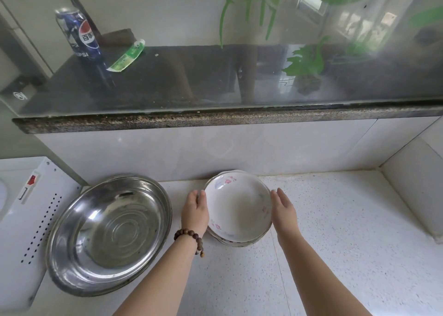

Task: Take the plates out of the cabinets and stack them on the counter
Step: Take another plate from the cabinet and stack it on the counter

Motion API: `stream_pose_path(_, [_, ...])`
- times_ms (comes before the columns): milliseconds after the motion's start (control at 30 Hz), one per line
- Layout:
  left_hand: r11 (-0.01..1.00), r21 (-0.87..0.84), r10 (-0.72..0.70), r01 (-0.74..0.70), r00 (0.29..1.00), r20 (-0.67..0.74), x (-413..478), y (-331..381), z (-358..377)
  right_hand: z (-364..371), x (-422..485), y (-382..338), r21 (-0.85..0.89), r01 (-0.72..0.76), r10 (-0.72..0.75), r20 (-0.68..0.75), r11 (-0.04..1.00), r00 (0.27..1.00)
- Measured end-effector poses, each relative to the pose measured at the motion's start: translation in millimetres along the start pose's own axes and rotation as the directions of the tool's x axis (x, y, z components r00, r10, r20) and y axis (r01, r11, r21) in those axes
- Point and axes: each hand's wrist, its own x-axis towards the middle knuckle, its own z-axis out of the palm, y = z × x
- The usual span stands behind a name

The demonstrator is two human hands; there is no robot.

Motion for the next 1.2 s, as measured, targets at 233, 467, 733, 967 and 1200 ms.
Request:
stream_pose_path(233, [0.971,-0.217,0.094,-0.105,0.994,-0.061,-15,13,-30,-9,-26,-24,0.201,0.135,-0.138,-0.002,0.970,0.990])
stream_pose_path(467, [0.900,-0.414,0.056,-0.136,0.978,-0.201,-39,11,-70,21,-61,-36,0.265,0.189,-0.219,0.089,0.945,0.972])
stream_pose_path(733, [0.878,-0.466,-0.072,-0.113,0.930,-0.361,-84,-17,-142,90,-98,-32,0.211,0.116,-0.186,0.351,0.971,0.918])
stream_pose_path(967, [0.819,-0.558,-0.218,-0.135,0.826,-0.520,-131,-55,-214,161,-154,-19,0.103,0.115,-0.154,0.611,0.988,0.776])
stream_pose_path(1200, [0.790,-0.580,-0.357,-0.199,0.620,-0.699,-194,-97,-280,228,-227,1,-0.035,0.127,-0.045,0.818,0.991,0.574])
